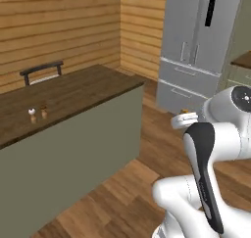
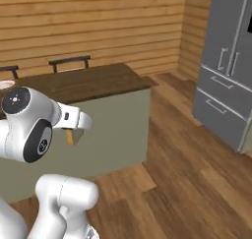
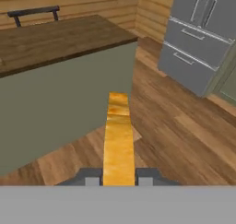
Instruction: Start the toaster. Once the lever pops up, take the bread to the plate on the dining counter.
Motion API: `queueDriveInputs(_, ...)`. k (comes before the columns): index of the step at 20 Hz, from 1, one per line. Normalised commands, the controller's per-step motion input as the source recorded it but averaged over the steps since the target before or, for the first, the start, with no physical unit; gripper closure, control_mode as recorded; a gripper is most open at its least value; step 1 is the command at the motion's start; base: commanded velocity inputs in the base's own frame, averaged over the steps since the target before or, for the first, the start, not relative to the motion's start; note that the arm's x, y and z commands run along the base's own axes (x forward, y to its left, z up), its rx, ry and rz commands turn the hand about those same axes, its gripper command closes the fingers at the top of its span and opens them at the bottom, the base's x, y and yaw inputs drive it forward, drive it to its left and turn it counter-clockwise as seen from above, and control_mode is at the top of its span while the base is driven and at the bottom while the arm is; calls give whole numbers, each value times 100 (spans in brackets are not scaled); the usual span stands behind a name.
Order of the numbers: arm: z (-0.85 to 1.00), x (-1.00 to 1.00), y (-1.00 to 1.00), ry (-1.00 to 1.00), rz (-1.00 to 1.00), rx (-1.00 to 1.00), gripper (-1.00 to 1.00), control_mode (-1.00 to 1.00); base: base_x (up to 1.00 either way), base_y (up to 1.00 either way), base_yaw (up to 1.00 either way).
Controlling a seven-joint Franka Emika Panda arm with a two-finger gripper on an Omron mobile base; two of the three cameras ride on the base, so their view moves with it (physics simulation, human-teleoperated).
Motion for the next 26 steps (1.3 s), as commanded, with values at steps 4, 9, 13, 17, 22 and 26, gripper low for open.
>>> queueDriveInputs(4, 0, 0, 0, 0, 0, 0, 100, 100, 100, -51, 53)
queueDriveInputs(9, 0, 0, 0, 0, 0, 0, 100, 100, 100, -95, 41)
queueDriveInputs(13, 0, 0, 0, 0, 0, 0, 100, 100, 73, -100, 22)
queueDriveInputs(17, 0, 0, 0, 0, 0, 0, 100, 100, 57, -100, 19)
queueDriveInputs(22, 0, 0, 0, 0, 0, 0, 100, 100, 50, -100, 17)
queueDriveInputs(26, 0, 0, 0, 0, 0, 0, 100, 100, 73, -100, 18)
